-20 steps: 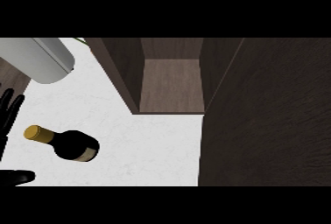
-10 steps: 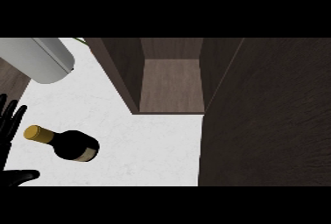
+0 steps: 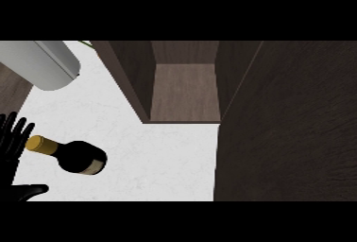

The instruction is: Pick up the wine, place it into the cabinet and close the cabinet

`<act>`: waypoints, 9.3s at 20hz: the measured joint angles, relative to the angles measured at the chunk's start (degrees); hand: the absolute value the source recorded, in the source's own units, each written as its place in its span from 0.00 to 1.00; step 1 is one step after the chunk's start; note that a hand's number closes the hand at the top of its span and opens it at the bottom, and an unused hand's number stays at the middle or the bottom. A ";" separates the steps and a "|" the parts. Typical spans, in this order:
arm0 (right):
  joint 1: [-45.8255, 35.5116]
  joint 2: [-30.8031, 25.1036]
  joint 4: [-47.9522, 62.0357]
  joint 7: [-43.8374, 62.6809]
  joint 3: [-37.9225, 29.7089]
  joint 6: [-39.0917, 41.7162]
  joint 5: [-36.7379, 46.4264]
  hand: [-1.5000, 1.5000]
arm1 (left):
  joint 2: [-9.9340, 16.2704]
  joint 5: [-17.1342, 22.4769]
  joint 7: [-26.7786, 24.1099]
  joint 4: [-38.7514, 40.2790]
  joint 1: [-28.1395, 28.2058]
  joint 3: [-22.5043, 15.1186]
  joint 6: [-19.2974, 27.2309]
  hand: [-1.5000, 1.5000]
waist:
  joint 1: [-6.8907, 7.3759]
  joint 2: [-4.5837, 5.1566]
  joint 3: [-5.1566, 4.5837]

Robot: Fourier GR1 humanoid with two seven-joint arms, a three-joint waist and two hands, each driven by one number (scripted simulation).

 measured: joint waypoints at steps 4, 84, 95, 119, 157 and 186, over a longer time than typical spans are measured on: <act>-0.05 -0.24 0.16 -0.28 -0.87 0.56 -0.15 0.00 | 0.63 -2.10 -3.52 4.88 -0.80 0.15 -1.63 0.00 | -0.02 0.01 0.00; -1.27 0.01 1.14 0.25 -3.32 1.46 0.50 0.00 | -3.47 -13.33 -47.74 53.34 -9.08 -10.75 -1.66 1.00 | 0.57 -0.45 0.68; 0.68 0.29 2.00 -2.40 -4.05 2.73 0.03 0.00 | -10.18 -7.55 -34.33 23.42 4.03 -20.09 -2.13 1.00 | 0.56 -0.21 0.15; 0.77 0.71 2.97 -2.59 -4.19 3.33 -0.49 0.00 | -11.56 -0.99 -7.71 -4.50 -10.25 -36.59 29.75 1.00 | -0.21 0.01 0.02; -1.66 1.02 6.23 -4.07 -3.96 3.29 1.11 0.00 | -11.54 14.33 -30.51 43.04 -36.62 -47.43 44.86 1.00 | -0.69 0.16 -0.02; -2.91 0.68 8.71 -4.91 -4.51 3.80 -0.48 0.00 | -11.57 35.92 -36.49 68.38 -57.33 -49.46 34.71 1.00 | -1.99 0.53 -0.04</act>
